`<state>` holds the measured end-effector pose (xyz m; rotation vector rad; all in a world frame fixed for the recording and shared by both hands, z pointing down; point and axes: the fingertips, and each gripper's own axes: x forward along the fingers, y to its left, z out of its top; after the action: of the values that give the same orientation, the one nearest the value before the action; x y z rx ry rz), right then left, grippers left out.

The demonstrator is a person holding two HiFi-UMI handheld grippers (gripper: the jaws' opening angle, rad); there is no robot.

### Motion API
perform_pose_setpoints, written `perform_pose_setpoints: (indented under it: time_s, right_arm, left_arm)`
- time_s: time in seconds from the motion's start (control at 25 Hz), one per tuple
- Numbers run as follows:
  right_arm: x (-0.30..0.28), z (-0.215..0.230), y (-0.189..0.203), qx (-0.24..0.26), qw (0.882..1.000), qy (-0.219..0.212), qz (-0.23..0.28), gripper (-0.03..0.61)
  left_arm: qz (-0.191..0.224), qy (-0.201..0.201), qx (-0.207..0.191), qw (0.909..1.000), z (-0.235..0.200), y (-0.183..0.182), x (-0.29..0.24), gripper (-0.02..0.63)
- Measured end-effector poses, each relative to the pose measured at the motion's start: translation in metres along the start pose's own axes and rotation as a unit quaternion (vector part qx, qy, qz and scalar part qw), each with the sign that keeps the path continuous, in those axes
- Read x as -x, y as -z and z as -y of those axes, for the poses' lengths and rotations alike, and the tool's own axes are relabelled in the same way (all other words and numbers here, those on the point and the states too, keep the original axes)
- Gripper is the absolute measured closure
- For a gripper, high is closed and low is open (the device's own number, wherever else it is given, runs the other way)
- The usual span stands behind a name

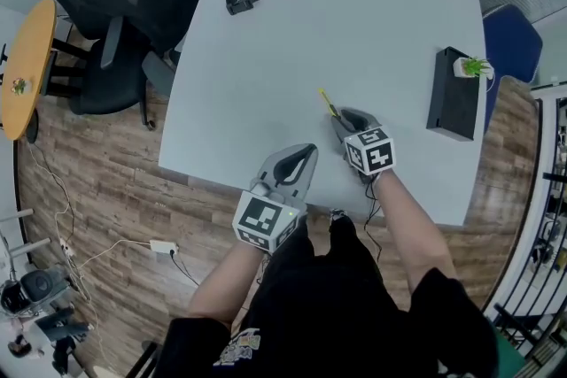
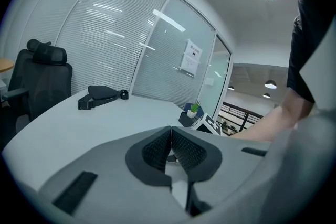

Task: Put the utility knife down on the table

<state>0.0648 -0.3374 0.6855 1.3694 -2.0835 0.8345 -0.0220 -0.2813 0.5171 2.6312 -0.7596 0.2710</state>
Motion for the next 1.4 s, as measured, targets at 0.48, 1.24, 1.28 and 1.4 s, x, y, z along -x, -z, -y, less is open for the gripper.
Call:
perform_pose_setpoints:
  time_s: [0.48, 1.24, 1.28, 1.4]
  right_arm:
    - [0.082, -0.027, -0.063, 0.024, 0.992, -0.047, 0.116, 0.575]
    - [0.291, -0.079, -0.129, 0.097, 0.936, -0.15, 0.303, 0.575]
    - [0.296, -0.083, -0.13, 0.096, 0.935, -0.152, 0.307, 0.575]
    - [0.304, -0.1, -0.128, 0.093, 0.932, -0.155, 0.314, 0.575]
  left_arm:
    - [0.025, -0.011, -0.015, 0.9995, 0.031, -0.023, -0.004, 0.607]
    - [0.132, -0.133, -0.054, 0.9809, 0.114, -0.092, 0.063, 0.607]
    - [0.135, -0.134, -0.057, 0.9801, 0.117, -0.095, 0.067, 0.607]
    - [0.146, -0.128, -0.06, 0.979, 0.123, -0.103, 0.084, 0.607]
